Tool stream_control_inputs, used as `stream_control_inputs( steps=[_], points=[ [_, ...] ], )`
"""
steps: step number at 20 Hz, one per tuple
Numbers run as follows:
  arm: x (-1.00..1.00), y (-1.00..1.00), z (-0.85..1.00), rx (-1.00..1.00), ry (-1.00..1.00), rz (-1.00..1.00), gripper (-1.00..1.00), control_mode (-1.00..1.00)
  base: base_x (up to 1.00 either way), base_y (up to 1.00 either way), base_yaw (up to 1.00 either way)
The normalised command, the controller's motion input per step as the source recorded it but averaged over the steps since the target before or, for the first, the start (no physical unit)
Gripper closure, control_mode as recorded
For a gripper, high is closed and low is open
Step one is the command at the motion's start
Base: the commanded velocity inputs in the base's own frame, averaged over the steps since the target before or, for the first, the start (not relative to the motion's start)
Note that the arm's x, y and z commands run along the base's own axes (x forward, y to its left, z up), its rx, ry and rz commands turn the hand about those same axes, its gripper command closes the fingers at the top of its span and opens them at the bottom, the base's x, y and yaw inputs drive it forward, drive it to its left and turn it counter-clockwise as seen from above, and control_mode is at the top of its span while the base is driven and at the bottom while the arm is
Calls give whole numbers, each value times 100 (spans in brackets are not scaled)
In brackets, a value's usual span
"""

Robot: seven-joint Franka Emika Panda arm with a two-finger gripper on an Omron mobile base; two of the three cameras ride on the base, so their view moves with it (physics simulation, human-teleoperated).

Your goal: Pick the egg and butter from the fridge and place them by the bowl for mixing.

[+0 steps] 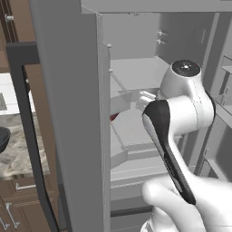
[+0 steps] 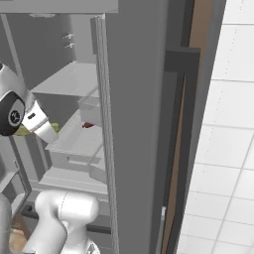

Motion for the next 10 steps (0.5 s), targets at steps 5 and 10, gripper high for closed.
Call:
stream_control_inputs(
  steps=[5, 10],
  points=[
    [-35, 5, -3, -1, -3, 0, 100, -100, 0, 0, 0],
    [0, 0, 0, 0, 0, 0, 100, 100, -100, 5, -3]
  ],
)
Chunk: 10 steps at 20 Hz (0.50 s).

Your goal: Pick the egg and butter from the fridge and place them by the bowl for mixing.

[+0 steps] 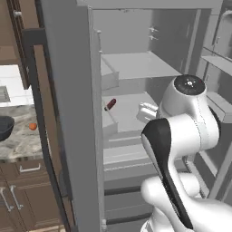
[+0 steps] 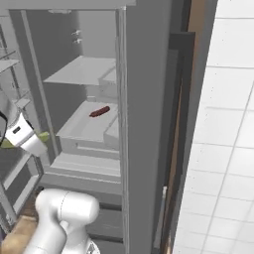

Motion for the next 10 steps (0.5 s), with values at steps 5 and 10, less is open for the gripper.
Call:
stream_control_inputs(
  steps=[5, 10],
  points=[
    [0, 0, 0, 0, 0, 0, 100, 100, -100, 37, -4],
    [0, 0, 0, 0, 0, 0, 100, 100, -77, 99, -19]
  ],
)
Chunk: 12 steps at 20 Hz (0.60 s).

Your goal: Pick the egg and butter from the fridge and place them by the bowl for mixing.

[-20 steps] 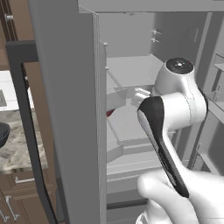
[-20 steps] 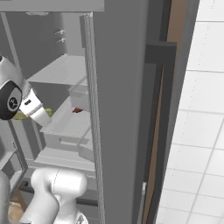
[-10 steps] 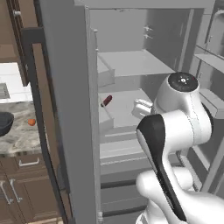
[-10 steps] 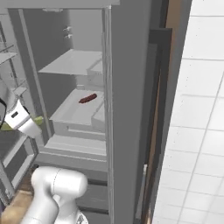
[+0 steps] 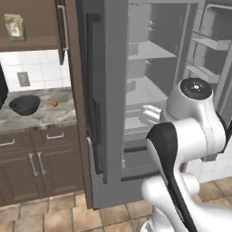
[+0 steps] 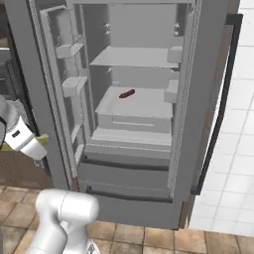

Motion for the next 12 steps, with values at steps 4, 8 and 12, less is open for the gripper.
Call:
stream_control_inputs(
  steps=[4, 8, 12],
  points=[
    [0, 0, 0, 0, 0, 0, 100, 100, -37, 100, -28],
    [0, 0, 0, 0, 0, 0, 100, 100, 2, 100, -25],
    [0, 0, 0, 0, 0, 0, 100, 100, 36, 100, -20]
  ],
)
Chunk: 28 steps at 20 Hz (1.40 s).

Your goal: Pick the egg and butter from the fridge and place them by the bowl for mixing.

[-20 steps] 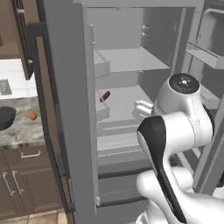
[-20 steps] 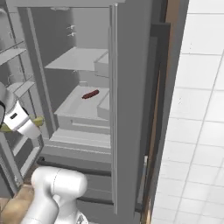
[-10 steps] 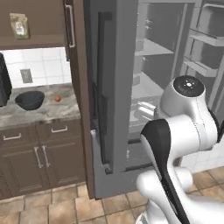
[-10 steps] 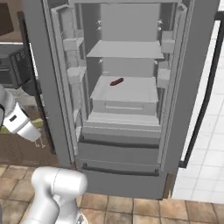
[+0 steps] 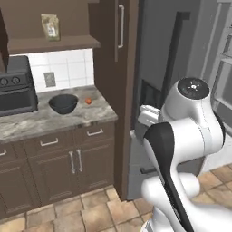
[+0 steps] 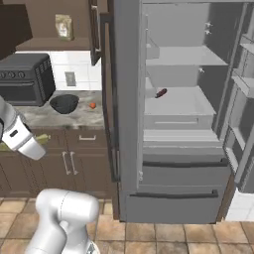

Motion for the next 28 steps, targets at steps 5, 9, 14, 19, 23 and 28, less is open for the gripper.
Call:
stream_control_inputs(
  steps=[5, 9, 14, 19, 23, 28],
  points=[
    [0, 0, 0, 0, 0, 0, 100, 100, 80, 100, -9],
    [0, 0, 0, 0, 0, 0, 100, 100, 100, 57, 3],
    [0, 0, 0, 0, 0, 0, 100, 100, 100, 9, 8],
    [0, 0, 0, 0, 0, 0, 100, 100, 90, -5, -1],
    [0, 0, 0, 0, 0, 0, 100, 100, 50, 0, 0],
    [0, -16, -31, 0, 2, 0, 100, -100, 16, -1, 0]
  ],
)
